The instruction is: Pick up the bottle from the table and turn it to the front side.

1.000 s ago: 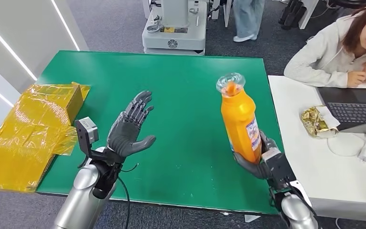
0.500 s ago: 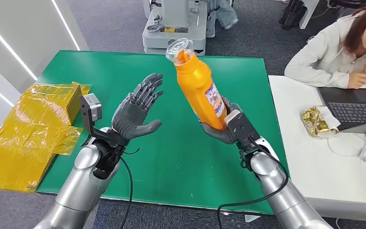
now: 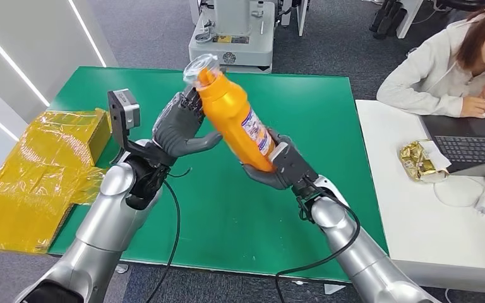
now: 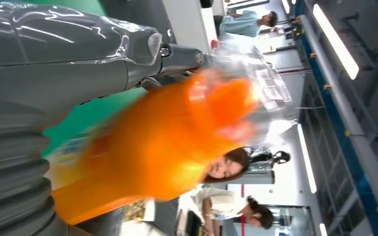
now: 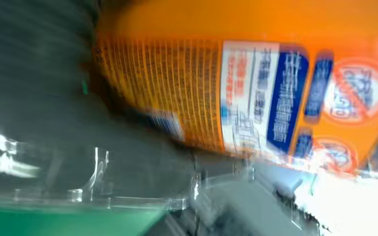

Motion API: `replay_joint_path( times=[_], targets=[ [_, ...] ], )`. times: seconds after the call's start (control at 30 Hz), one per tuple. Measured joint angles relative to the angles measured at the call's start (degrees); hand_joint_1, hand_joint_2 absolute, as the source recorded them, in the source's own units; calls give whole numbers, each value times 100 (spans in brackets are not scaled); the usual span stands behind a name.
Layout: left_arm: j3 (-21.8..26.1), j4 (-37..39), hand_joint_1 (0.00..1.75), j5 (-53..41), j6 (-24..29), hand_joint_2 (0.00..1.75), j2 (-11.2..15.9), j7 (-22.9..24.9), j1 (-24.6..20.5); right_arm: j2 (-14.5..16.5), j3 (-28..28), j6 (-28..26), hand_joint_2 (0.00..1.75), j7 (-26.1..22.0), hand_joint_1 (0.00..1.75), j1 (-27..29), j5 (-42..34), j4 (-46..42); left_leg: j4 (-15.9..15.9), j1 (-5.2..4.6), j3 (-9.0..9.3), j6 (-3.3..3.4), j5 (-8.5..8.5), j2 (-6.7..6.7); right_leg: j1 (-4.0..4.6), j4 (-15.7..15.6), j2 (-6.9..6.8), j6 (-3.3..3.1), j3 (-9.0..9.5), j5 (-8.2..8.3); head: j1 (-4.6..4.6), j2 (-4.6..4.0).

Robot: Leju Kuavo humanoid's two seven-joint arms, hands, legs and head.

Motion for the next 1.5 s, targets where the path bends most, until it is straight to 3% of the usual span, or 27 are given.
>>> replay_joint_path(
  times=[0.23, 0.7, 0.73, 0.83, 0.87, 1.5],
  targets=[
    [-1, 213, 0, 510, -89, 175, -66, 306, -273, 132, 180, 3, 175, 92, 175, -139, -28, 121, 0, 0, 0, 0, 0, 0, 0, 0, 0, 0, 0, 0, 1, 0],
    [-140, 373, 0, 586, -96, 175, -133, 424, -359, 186, 294, -177, 175, 107, 175, -181, 10, 227, 0, 0, 1, 0, 0, 0, -1, -1, 1, 0, -1, 0, 1, 0],
    [-148, 388, 10, 603, -103, 175, -133, 436, -364, 186, 294, -200, 175, 120, 175, -180, 22, 227, 0, 0, 1, 0, 0, 0, -1, -1, 1, 0, -1, 0, 1, 0],
    [-177, 443, 136, 650, -122, 175, -134, 479, -387, 179, 294, -270, 175, 175, 175, -150, 66, 210, 1, -1, 1, 0, 0, 1, -1, -1, 1, 0, -2, 0, 1, 0],
    [-190, 460, 169, 663, -124, 175, -134, 485, -391, 170, 293, -289, 175, 196, 175, -127, 89, 188, 1, -1, 1, 0, 0, 1, -1, -1, 2, 0, -2, 0, 1, 0],
    [-469, 507, 175, 1007, -181, 175, -148, 692, -392, -183, 37, -332, 175, 505, 175, 613, 417, -807, 1, -1, 1, 0, 0, 2, -1, -3, 3, 0, -3, 0, 1, 0]
  ],
)
